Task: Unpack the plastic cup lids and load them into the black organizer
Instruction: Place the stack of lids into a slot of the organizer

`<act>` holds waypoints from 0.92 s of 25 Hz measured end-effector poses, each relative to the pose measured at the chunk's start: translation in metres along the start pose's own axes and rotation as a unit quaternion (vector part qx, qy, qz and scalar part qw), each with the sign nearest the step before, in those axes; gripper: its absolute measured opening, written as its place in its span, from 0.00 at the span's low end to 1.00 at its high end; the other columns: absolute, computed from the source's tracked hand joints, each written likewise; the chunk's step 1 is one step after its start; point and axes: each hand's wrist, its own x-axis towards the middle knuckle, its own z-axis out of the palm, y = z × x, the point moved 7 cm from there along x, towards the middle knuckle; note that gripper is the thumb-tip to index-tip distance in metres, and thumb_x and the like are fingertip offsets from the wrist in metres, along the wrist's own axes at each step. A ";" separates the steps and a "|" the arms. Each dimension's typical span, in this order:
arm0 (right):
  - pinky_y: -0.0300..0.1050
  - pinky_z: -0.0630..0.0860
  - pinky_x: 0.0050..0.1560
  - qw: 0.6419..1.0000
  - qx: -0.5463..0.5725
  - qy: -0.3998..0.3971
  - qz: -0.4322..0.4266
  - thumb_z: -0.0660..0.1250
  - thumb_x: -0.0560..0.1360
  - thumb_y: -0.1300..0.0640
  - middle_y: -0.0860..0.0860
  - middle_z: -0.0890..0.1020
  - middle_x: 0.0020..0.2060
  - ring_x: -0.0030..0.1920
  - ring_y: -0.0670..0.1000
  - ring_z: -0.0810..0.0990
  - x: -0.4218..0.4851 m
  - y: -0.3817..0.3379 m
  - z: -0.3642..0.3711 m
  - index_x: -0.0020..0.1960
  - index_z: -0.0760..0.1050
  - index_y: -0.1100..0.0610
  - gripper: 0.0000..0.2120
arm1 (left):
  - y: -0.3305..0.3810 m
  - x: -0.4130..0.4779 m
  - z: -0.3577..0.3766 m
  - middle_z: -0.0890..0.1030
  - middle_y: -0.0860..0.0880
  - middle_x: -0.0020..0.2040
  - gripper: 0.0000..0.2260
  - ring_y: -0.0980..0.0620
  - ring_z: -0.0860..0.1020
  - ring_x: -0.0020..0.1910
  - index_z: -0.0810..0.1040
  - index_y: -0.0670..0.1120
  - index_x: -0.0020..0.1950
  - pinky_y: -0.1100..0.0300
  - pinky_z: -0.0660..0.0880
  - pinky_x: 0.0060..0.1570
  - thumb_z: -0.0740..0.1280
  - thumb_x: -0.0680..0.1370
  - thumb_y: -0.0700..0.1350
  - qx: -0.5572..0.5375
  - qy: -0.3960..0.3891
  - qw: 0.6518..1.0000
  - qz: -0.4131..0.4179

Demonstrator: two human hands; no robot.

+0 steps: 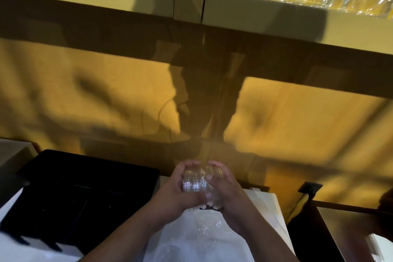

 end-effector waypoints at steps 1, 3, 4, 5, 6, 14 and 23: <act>0.54 0.83 0.43 1.000 0.003 0.010 0.009 0.75 0.68 0.49 0.57 0.88 0.53 0.49 0.60 0.88 0.000 0.002 -0.003 0.59 0.80 0.40 0.20 | 0.000 -0.001 0.003 0.87 0.57 0.52 0.29 0.53 0.85 0.50 0.77 0.59 0.62 0.57 0.82 0.47 0.83 0.66 0.43 0.004 0.000 1.000 -0.003; 0.51 0.82 0.39 0.999 0.019 0.015 0.025 0.75 0.67 0.51 0.59 0.87 0.52 0.46 0.59 0.87 -0.003 0.004 -0.011 0.56 0.80 0.43 0.18 | 0.001 -0.001 0.011 0.86 0.57 0.48 0.27 0.54 0.84 0.47 0.77 0.58 0.58 0.58 0.81 0.44 0.83 0.65 0.43 0.011 0.003 1.000 -0.007; 0.51 0.82 0.39 0.999 0.028 0.012 0.027 0.75 0.68 0.52 0.59 0.87 0.52 0.46 0.60 0.87 -0.005 0.004 -0.015 0.56 0.80 0.44 0.17 | 0.001 -0.001 0.016 0.86 0.57 0.47 0.26 0.54 0.84 0.46 0.77 0.57 0.58 0.58 0.81 0.43 0.83 0.65 0.43 0.015 0.005 1.000 -0.008; 0.52 0.82 0.40 0.999 0.039 0.003 0.024 0.75 0.69 0.54 0.60 0.87 0.53 0.48 0.61 0.87 -0.007 0.004 -0.022 0.57 0.80 0.45 0.16 | 0.001 -0.001 0.022 0.86 0.55 0.47 0.26 0.53 0.84 0.45 0.77 0.57 0.58 0.58 0.81 0.42 0.83 0.65 0.42 0.019 0.008 1.000 -0.010; 0.54 0.83 0.42 0.999 0.049 -0.006 0.022 0.75 0.71 0.54 0.60 0.87 0.54 0.49 0.62 0.87 -0.010 0.003 -0.028 0.58 0.81 0.46 0.16 | 0.001 -0.001 0.029 0.86 0.54 0.46 0.26 0.52 0.83 0.45 0.77 0.56 0.58 0.57 0.81 0.41 0.82 0.66 0.41 0.019 0.012 1.000 -0.011; 0.65 0.83 0.49 0.995 0.083 -0.037 0.039 0.74 0.74 0.48 0.58 0.87 0.54 0.50 0.64 0.88 -0.037 0.007 -0.063 0.60 0.80 0.45 0.15 | 0.002 -0.013 0.081 0.86 0.49 0.49 0.24 0.51 0.85 0.47 0.78 0.57 0.58 0.56 0.82 0.45 0.83 0.66 0.46 0.067 0.053 0.996 -0.009; 0.72 0.80 0.58 0.977 0.129 -0.155 0.068 0.81 0.69 0.49 0.60 0.81 0.65 0.61 0.68 0.83 -0.056 0.014 -0.037 0.68 0.75 0.46 0.30 | -0.001 -0.041 0.057 0.85 0.45 0.58 0.34 0.42 0.86 0.54 0.76 0.61 0.67 0.47 0.84 0.50 0.85 0.66 0.48 0.067 0.082 0.993 -0.046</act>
